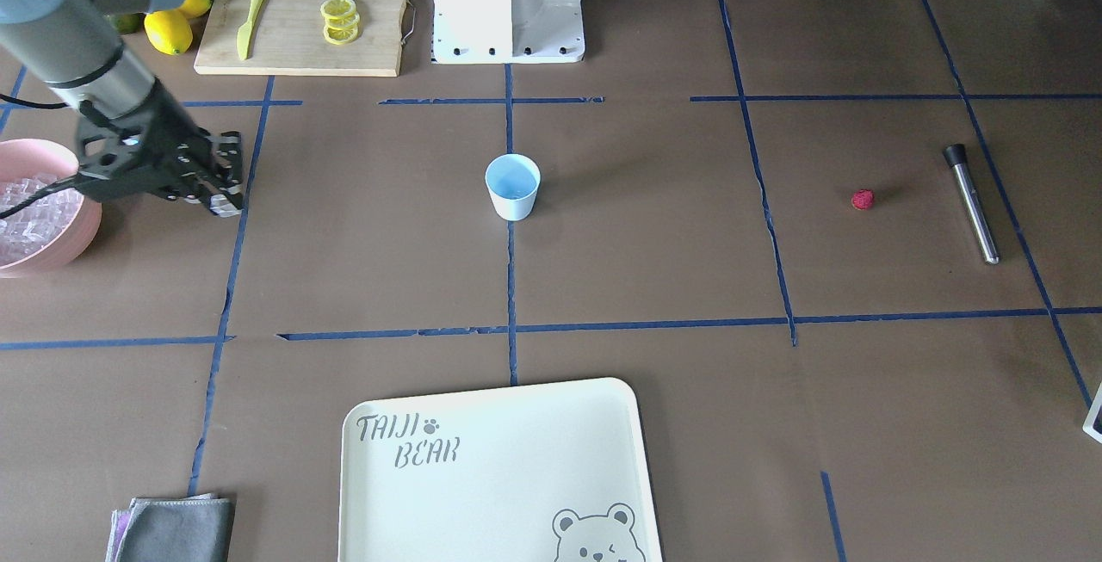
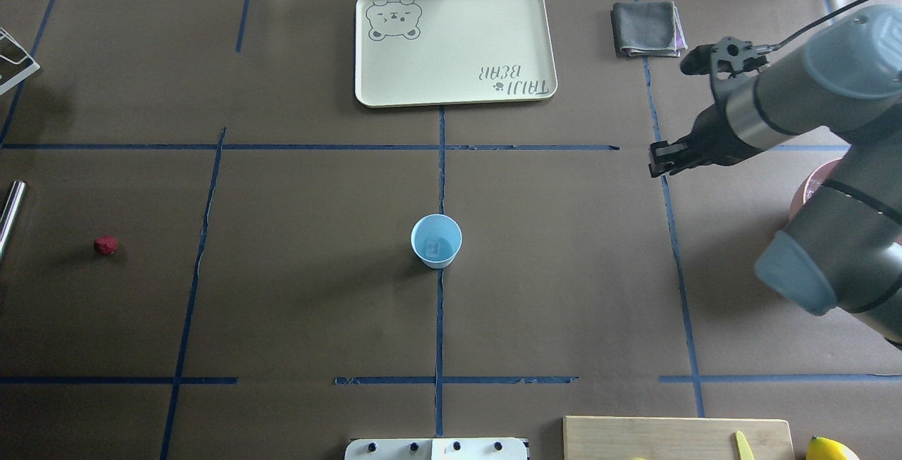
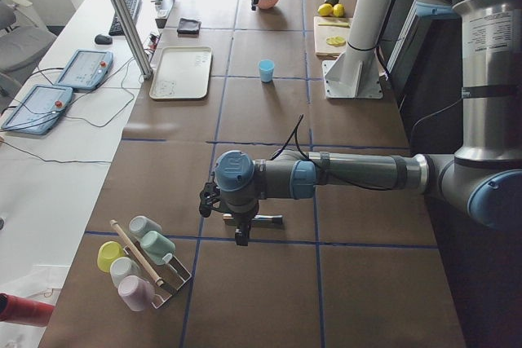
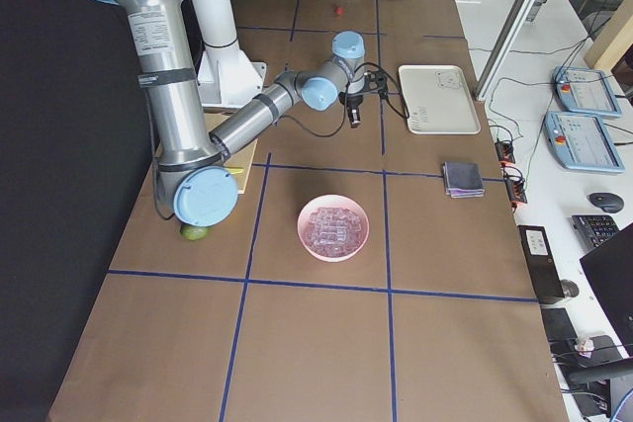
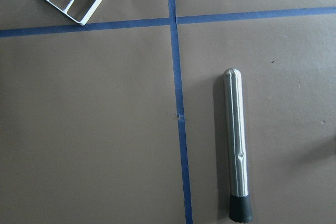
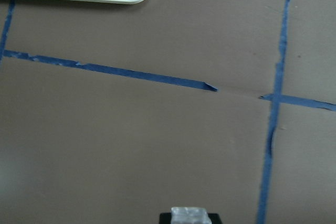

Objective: Mash ice and strawberries in cup
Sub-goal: 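Carry the ice cube with the right gripper over the blue cup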

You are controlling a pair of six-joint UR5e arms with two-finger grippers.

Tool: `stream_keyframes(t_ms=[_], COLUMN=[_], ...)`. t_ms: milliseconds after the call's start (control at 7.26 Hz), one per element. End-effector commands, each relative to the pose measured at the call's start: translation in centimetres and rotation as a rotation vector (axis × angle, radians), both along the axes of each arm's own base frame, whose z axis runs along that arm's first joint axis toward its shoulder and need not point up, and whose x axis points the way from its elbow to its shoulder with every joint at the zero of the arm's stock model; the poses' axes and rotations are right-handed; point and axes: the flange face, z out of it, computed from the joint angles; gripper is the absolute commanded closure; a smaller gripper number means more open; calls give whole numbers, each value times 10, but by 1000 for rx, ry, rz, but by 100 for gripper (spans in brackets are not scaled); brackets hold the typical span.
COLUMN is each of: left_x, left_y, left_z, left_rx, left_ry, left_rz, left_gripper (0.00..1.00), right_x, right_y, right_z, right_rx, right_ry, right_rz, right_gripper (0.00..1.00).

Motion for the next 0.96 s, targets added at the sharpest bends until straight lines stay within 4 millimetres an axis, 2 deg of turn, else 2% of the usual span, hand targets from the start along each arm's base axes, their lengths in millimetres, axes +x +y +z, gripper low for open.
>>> stream_keyframes(t_ms=[0,138,275,413,551,826], left_x=[0,0,0,0,1,1], left_y=[1,2,3,3,3,3], left_z=[1,2,2,3,3,4], left_rx=[-2,-5,-5,-8,-8,-10], left_ry=[0,0,0,0,0,0], left_rz=[0,0,0,0,2,2], left_gripper=[0,0,0,0,0,0], right_x=[-93,-125,-167,-204,-227,-236], right_y=[28,48,60,71,81,87], right_z=[-102,-128,-153,-170,-173,-169], right_rx=[-52,-83,-106,-114,-116,-112], right_ry=[40,11,7,16,32,44], right_rz=[73,92,133,149,152,151], right_gripper=[99,99,99,99,99,99])
